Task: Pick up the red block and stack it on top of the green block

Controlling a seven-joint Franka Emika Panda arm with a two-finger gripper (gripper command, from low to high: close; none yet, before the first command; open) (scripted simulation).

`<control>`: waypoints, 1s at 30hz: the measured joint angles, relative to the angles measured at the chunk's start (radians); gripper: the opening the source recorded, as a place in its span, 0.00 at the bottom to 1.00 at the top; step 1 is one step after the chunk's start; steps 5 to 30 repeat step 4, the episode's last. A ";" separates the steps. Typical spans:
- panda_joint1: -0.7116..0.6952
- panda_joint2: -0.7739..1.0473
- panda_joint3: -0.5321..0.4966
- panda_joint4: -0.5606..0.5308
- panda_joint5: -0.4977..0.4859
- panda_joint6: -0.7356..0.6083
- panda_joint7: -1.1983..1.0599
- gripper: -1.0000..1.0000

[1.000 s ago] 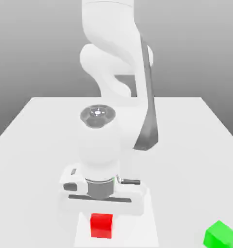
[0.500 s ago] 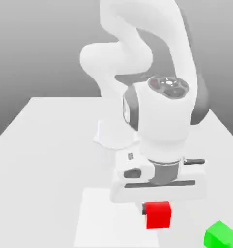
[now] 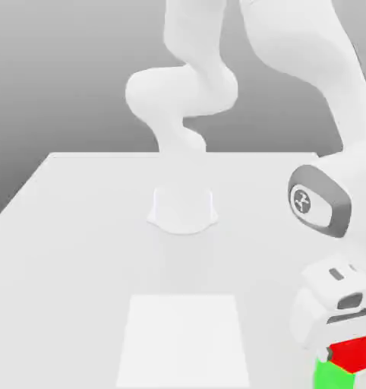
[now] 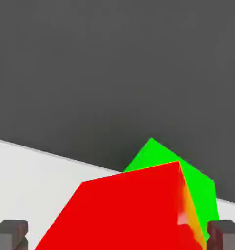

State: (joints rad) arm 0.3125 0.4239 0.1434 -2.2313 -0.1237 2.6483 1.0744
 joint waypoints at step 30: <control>-0.013 -0.102 0.019 -0.005 0.031 -0.095 -0.022 1.00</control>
